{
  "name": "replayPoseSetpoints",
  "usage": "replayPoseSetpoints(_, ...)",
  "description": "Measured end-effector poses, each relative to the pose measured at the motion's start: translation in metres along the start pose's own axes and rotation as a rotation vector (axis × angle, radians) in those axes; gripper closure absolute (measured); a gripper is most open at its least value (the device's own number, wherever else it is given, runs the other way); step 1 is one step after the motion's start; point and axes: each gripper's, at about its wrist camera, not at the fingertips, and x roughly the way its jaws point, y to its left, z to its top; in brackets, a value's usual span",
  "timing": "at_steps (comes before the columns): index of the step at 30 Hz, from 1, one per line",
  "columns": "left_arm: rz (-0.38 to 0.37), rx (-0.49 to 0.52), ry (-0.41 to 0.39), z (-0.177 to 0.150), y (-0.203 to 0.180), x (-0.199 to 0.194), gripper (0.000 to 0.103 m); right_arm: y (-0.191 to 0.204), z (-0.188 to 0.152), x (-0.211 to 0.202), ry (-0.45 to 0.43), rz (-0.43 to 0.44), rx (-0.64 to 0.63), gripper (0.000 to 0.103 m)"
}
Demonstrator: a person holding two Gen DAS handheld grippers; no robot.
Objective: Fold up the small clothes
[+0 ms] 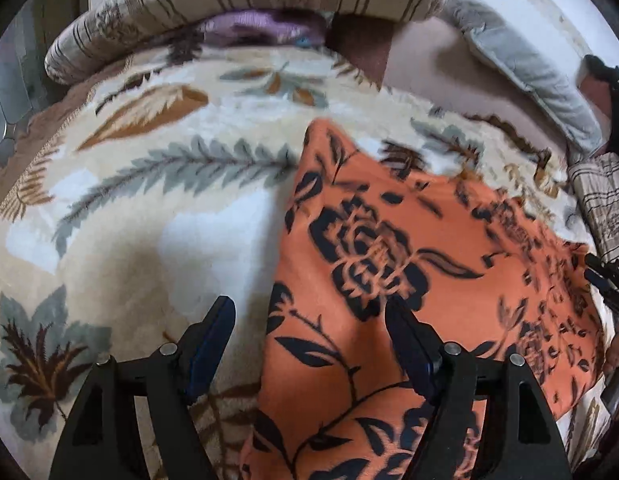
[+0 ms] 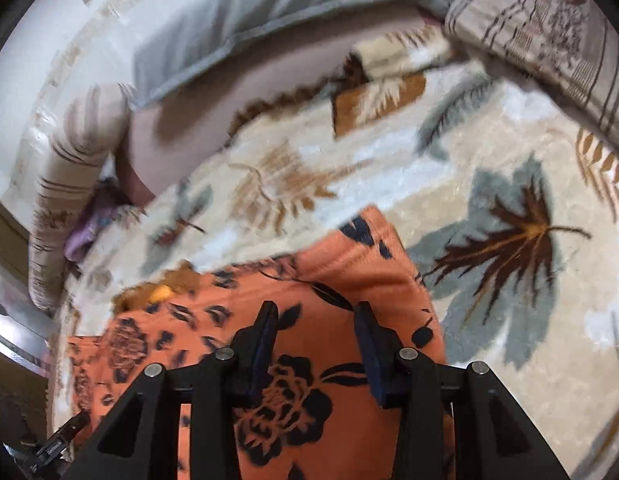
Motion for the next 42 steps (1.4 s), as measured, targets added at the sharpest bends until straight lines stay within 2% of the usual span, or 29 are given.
replayPoseSetpoints(2,-0.008,0.016,-0.009,-0.001,-0.005,-0.007,0.025,-0.002,-0.002,-0.005,0.002,-0.044,0.005,0.051)
replayPoseSetpoints(4,0.014,0.035,0.021,-0.005,-0.01,-0.007,0.025,-0.01,-0.009,0.009,0.081,-0.099,0.029,0.048)
replayPoseSetpoints(5,0.035,0.045,0.055,-0.008,-0.01,-0.002,0.025,-0.017,-0.015,0.015,0.131,-0.096,0.048,0.047)
replayPoseSetpoints(7,0.044,0.04,0.125,-0.016,-0.008,0.007,0.025,-0.014,-0.017,0.002,0.096,-0.094,0.042,0.048)
replayPoseSetpoints(8,0.036,0.022,0.12,-0.017,-0.006,0.005,0.025,-0.011,-0.017,-0.01,0.091,-0.077,0.06,0.048)
replayPoseSetpoints(10,0.019,-0.002,0.109,-0.018,-0.004,-0.007,0.025,-0.009,-0.023,-0.033,0.052,0.011,0.093,0.047)
replayPoseSetpoints(12,0.006,0.016,0.064,-0.02,-0.008,-0.028,0.025,-0.003,-0.033,-0.059,0.039,0.096,0.101,0.047)
replayPoseSetpoints(14,-0.019,0.023,0.046,-0.025,-0.012,-0.044,0.025,0.001,-0.049,-0.08,0.049,0.186,0.101,0.041)
replayPoseSetpoints(17,-0.118,-0.016,0.045,-0.039,-0.013,-0.067,0.025,-0.001,-0.077,-0.1,0.082,0.282,0.116,0.038)
replayPoseSetpoints(19,-0.188,-0.06,0.06,-0.057,-0.013,-0.077,0.025,-0.005,-0.095,-0.104,0.119,0.339,0.164,0.037)
replayPoseSetpoints(21,-0.288,-0.125,0.092,-0.077,-0.012,-0.082,0.025,-0.013,-0.112,-0.105,0.156,0.397,0.241,0.035)
replayPoseSetpoints(24,-0.409,-0.254,0.145,-0.101,-0.006,-0.076,0.025,-0.02,-0.13,-0.099,0.196,0.429,0.312,0.034)
replayPoseSetpoints(25,-0.427,-0.282,0.156,-0.105,-0.004,-0.073,0.025,-0.023,-0.133,-0.095,0.204,0.438,0.329,0.033)
replayPoseSetpoints(29,-0.453,-0.432,0.155,-0.108,0.011,-0.055,0.025,-0.037,-0.148,-0.079,0.243,0.475,0.467,0.031)
replayPoseSetpoints(35,-0.466,-0.587,0.09,-0.096,0.016,-0.033,0.023,-0.048,-0.157,-0.065,0.262,0.441,0.53,0.031)
replayPoseSetpoints(40,-0.469,-0.625,0.037,-0.082,0.017,-0.023,0.023,-0.056,-0.147,-0.05,0.22,0.445,0.586,0.031)
replayPoseSetpoints(42,-0.471,-0.609,0.012,-0.078,0.014,-0.02,0.024,-0.059,-0.142,-0.043,0.193,0.443,0.606,0.031)
